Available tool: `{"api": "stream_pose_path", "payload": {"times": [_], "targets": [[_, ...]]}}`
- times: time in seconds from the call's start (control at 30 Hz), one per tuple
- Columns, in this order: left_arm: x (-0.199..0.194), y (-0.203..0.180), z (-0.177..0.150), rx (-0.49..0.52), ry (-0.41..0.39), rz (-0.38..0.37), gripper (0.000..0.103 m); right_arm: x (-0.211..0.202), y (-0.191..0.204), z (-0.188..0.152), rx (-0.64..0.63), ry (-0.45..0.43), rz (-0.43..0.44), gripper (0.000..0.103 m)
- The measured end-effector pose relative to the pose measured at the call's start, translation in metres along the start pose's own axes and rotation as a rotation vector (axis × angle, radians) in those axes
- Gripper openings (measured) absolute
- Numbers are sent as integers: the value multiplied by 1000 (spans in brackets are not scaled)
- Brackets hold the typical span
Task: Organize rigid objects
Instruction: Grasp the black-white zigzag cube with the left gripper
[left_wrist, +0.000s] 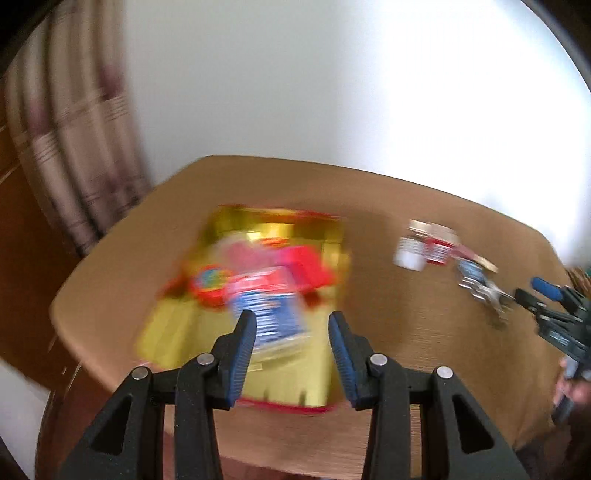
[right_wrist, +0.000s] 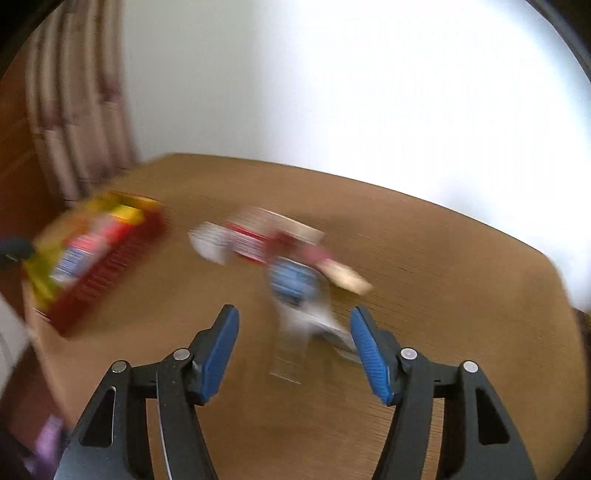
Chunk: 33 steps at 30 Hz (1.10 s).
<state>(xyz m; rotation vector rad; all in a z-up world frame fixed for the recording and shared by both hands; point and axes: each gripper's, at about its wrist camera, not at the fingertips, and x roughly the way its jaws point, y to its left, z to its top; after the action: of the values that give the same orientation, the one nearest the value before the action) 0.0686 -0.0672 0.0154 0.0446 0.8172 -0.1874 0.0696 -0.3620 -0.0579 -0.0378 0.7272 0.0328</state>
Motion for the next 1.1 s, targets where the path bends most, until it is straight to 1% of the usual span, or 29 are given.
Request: {"api": "stream_pose_path", "payload": {"times": [0.03, 0.1, 0.17, 0.23, 0.3, 0.37, 0.43, 0.5, 0.57, 0.8, 0.97, 1.1], "targets": [[2, -11, 5, 17, 7, -34, 41, 4, -19, -10, 13, 17, -44, 61], [12, -39, 19, 60, 42, -102, 43, 10, -45, -22, 38, 37, -93, 61], [29, -62, 32, 71, 80, -153, 43, 16, -69, -35, 83, 57, -116, 61], [48, -81, 43, 102, 119, -182, 44, 16, -89, -46, 123, 61, -117, 62], [67, -103, 54, 149, 133, -153, 44, 18, -102, -53, 165, 71, -92, 63], [89, -119, 65, 180, 148, -149, 44, 14, -112, -55, 204, 49, -57, 66], [111, -130, 75, 204, 175, -156, 44, 11, -112, -56, 213, 46, -37, 66], [127, -134, 78, 206, 208, -148, 44, 10, -109, -57, 212, 42, -16, 66], [144, -138, 81, 210, 237, -168, 44, 8, -109, -57, 210, 31, 2, 67], [172, -142, 83, 214, 282, -186, 44, 12, -116, -59, 241, 52, 51, 68], [190, -143, 84, 200, 308, -170, 44, 16, -112, -58, 233, 57, 66, 68], [201, -144, 85, 188, 307, -151, 44, 21, -111, -57, 238, 72, 75, 68]]}}
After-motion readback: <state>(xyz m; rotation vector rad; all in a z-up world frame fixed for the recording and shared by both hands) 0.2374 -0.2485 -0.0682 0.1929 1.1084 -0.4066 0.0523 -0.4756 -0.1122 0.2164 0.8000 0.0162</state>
